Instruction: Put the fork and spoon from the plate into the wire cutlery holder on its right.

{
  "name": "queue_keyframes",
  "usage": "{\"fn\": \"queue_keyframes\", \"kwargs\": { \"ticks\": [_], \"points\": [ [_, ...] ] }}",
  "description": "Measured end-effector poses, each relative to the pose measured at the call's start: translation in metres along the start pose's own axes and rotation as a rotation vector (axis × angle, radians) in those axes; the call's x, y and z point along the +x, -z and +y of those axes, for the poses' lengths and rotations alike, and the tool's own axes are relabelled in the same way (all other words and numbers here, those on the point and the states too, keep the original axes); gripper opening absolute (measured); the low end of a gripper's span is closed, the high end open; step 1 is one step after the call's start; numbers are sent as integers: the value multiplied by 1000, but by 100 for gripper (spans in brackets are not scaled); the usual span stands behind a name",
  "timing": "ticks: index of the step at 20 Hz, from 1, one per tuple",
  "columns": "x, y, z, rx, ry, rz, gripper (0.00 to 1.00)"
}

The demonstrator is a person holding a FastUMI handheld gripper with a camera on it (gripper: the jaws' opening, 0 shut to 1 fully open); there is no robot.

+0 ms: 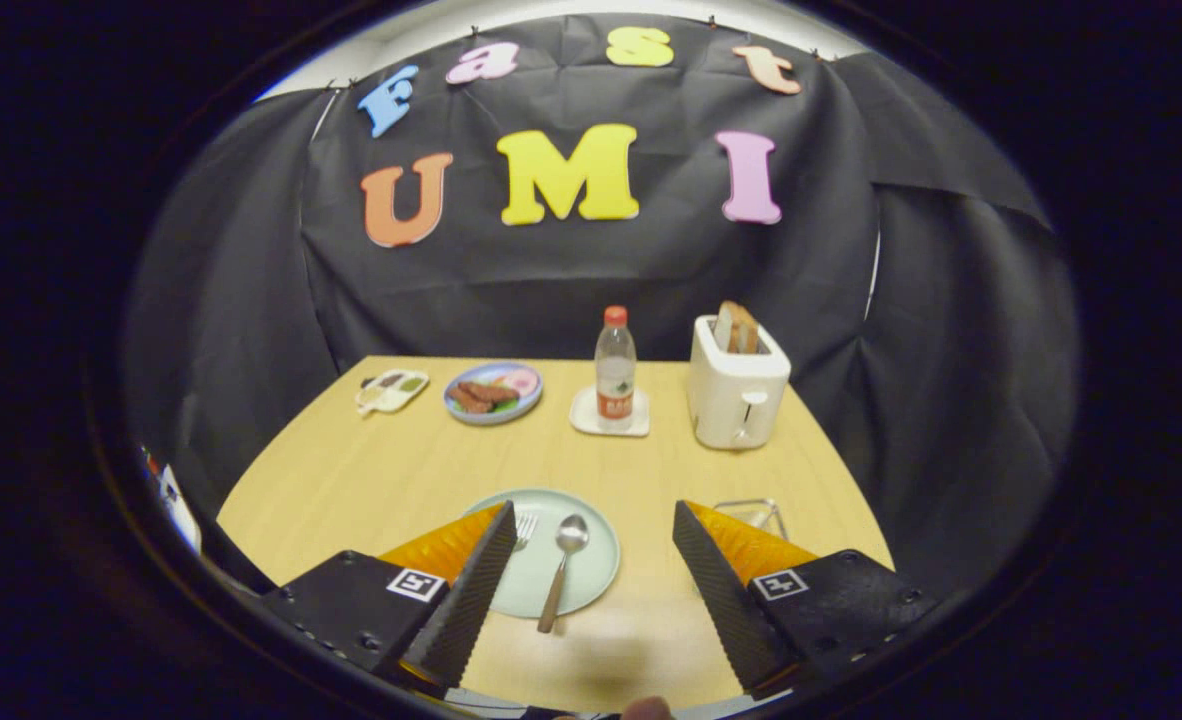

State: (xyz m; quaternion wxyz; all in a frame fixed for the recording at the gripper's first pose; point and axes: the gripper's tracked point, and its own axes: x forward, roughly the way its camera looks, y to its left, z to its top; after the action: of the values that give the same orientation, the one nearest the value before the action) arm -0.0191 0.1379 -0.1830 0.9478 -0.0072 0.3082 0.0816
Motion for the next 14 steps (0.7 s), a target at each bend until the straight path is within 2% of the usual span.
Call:
{"fn": "queue_keyframes", "kwargs": {
  "ticks": [3, 5, 10, 14],
  "points": [
    [29, 38, 18, -35, -7, 136, 95],
    [44, 52, 27, -60, -1, 176, 90],
    [89, 90, 35, -94, 31, 305, 67],
    [111, 110, 32, -98, 87, 374, 49]
  ]
}}
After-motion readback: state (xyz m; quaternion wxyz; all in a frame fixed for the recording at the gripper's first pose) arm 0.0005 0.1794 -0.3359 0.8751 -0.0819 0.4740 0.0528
